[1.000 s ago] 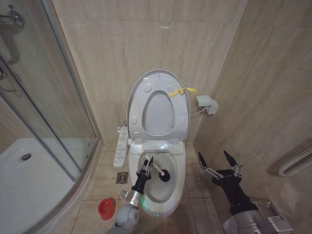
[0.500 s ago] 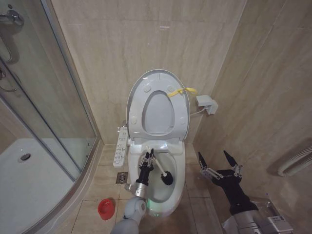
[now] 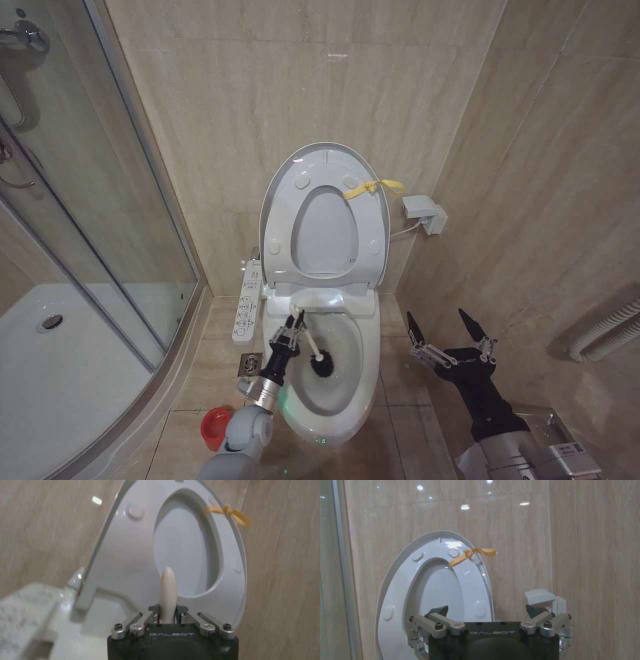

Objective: Open the toilet lid, clean the toilet bowl with a toilet brush, close the toilet lid, and flush.

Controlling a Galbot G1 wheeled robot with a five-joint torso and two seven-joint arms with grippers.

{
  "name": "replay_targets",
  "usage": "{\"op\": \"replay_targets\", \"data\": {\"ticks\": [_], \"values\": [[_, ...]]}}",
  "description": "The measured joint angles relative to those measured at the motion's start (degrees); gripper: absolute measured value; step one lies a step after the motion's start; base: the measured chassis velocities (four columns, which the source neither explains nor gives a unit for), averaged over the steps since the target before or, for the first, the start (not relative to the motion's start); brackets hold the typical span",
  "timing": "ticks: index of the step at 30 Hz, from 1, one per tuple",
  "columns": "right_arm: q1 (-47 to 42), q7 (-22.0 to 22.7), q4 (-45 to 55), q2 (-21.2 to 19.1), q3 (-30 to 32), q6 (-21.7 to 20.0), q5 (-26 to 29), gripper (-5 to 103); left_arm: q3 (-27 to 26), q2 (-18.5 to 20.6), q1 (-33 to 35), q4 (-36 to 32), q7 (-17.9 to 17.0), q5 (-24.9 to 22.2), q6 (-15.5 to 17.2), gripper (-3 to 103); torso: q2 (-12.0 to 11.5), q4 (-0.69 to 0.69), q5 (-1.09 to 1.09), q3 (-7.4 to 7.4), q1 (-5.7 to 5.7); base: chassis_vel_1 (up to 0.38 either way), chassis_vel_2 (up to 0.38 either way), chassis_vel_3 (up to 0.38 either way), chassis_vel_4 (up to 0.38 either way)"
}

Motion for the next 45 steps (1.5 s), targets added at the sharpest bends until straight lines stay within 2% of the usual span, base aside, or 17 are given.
{"op": "replay_targets", "data": {"ticks": [4,9,17,26,30,37,40,45], "values": [[0.0,0.0,0.0,0.0,0.0,0.0,0.0,100,-1.8,1.4,1.5,-1.7,0.0,1.3,-1.0,20,0.0,0.02,0.01,0.00,0.00,0.000,0.000,0.000,0.000],[0.0,0.0,0.0,0.0,0.0,0.0,0.0,100,-1.9,2.2,3.7,-4.9,0.6,-0.1,-0.6,20,0.0,0.01,0.01,0.00,0.00,0.000,0.000,0.000,0.000],[0.0,0.0,0.0,0.0,0.0,0.0,0.0,100,-1.7,6.2,10.5,-18.3,2.5,-4.2,5.0,20,0.0,0.01,0.01,-0.01,0.00,0.000,0.000,0.000,0.000],[0.0,0.0,0.0,0.0,0.0,0.0,0.0,100,-4.2,8.7,18.6,-28.9,4.2,-9.2,7.8,20,0.0,0.01,0.01,-0.01,-0.01,0.000,0.000,0.000,0.000],[0.0,0.0,0.0,0.0,0.0,0.0,0.0,100,-4.9,10.8,20.9,-28.9,5.8,-9.1,7.7,20,0.0,0.01,0.02,-0.01,-0.01,0.000,0.000,0.000,0.000],[0.0,0.0,0.0,0.0,0.0,0.0,0.0,100,-4.5,12.0,19.9,-26.3,6.4,-9.1,7.0,20,0.0,-0.01,0.01,0.00,0.00,0.000,0.000,0.000,0.000],[0.0,0.0,0.0,0.0,0.0,0.0,0.0,100,-4.0,12.6,21.3,-29.0,5.9,-11.6,8.3,20,0.0,-0.01,0.02,0.00,0.00,0.000,0.000,0.000,0.000],[0.0,0.0,0.0,0.0,0.0,0.0,0.0,100,-3.1,13.1,23.9,-31.3,5.6,-13.4,9.1,20,0.0,0.02,0.01,-0.01,-0.01,0.000,0.000,0.000,0.000]]}}
